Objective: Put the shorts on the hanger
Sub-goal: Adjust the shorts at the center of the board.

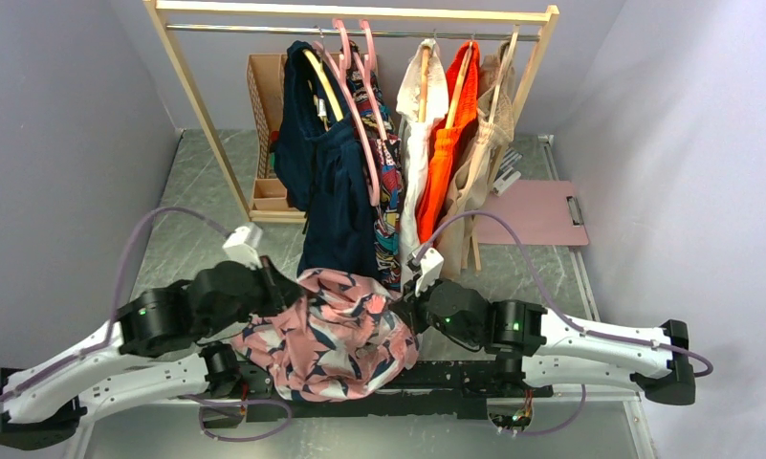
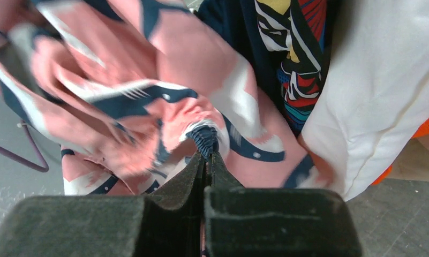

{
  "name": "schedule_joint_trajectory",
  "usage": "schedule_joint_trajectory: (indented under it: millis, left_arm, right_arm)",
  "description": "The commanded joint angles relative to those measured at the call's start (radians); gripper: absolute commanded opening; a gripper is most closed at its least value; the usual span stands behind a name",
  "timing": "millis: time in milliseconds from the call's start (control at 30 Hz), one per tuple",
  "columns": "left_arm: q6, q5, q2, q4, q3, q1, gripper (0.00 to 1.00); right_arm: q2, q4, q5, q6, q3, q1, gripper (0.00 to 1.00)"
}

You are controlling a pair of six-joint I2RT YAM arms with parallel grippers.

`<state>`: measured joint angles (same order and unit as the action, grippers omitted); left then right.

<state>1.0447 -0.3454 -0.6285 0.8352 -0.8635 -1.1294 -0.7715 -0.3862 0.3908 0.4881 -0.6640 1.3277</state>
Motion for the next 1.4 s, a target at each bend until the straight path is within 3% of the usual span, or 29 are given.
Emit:
schedule_joint_trajectory:
  millis: [0,233,367,600,733,833,933,1167,1367]
  left_arm:
    - [0.03,-0.227,0.051,0.127,-0.073,-0.004,0.07]
    - [0.123,-0.352,0.047,0.304,-0.102,-0.004,0.07]
    - [0.115,-0.366,-0.001,0.299,-0.076,-0.004,0.07]
    - [0.038,-0.39,-0.166,0.191,-0.042,0.006,0.07]
    - [-0.096,-0.292,-0.244,0.06,-0.06,0.141,0.07]
    - [-0.214,-0.146,-0.262,-0.044,-0.079,0.283,0.07]
    - [-0.257,-0.076,-0.266,-0.089,-0.113,0.356,0.07]
    - [-0.268,-0.09,-0.311,-0.073,-0.138,0.451,0.07]
    - [-0.286,0.001,-0.352,-0.119,-0.104,0.628,0.07]
  right_arm:
    - [-0.018,0.011,-0.002,-0.017,-0.029,-0.007,0.02]
    - [-0.06,-0.06,0.066,0.046,-0.03,-0.006,0.16]
    - [-0.046,-0.08,0.026,0.059,-0.018,-0.007,0.33]
    - [-0.027,-0.113,-0.039,0.054,-0.011,-0.006,0.45]
    - [-0.018,-0.089,-0.125,0.03,-0.002,-0.005,0.55]
    - [-0.009,-0.074,-0.182,0.003,-0.012,-0.005,0.58]
    - [-0.016,-0.052,-0.209,-0.015,-0.033,-0.003,0.59]
    - [-0.132,-0.04,0.074,0.024,-0.086,0.099,0.59]
    - [-0.239,0.026,0.138,0.01,-0.141,0.141,0.59]
